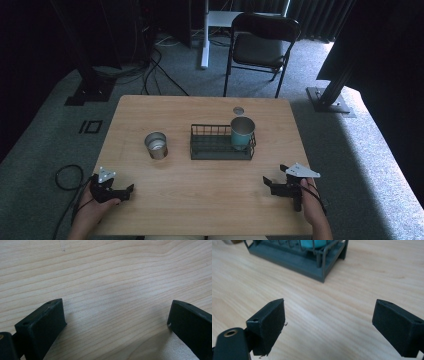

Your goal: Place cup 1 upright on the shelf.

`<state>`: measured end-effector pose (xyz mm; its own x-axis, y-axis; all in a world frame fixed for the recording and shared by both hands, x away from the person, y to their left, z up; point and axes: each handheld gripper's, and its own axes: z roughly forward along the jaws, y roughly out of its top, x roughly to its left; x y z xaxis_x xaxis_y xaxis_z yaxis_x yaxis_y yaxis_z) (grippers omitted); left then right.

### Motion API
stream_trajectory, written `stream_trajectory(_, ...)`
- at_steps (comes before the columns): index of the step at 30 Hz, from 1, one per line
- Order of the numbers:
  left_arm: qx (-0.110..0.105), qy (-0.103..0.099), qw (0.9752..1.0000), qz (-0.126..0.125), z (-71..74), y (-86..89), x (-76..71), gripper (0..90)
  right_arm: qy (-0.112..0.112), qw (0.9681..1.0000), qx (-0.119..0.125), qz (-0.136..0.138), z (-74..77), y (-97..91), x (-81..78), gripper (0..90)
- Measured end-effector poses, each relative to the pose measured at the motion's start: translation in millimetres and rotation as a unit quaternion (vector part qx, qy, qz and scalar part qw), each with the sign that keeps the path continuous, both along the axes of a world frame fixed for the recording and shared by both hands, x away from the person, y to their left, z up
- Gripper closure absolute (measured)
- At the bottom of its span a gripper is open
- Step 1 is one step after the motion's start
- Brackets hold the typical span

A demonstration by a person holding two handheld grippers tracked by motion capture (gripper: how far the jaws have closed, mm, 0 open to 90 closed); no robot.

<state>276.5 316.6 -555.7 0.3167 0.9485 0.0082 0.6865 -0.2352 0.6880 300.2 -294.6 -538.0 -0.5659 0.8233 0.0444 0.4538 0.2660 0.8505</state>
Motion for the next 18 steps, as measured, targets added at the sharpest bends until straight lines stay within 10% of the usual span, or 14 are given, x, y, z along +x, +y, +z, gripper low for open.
stream_trajectory(18, 0.0, 0.0, 1.0, 0.0, 0.0, 0.0, 0.0, 1.9, 0.034, 0.9977, -0.058, 0.004, -10.4, -10.6, -12.6, 10.9)
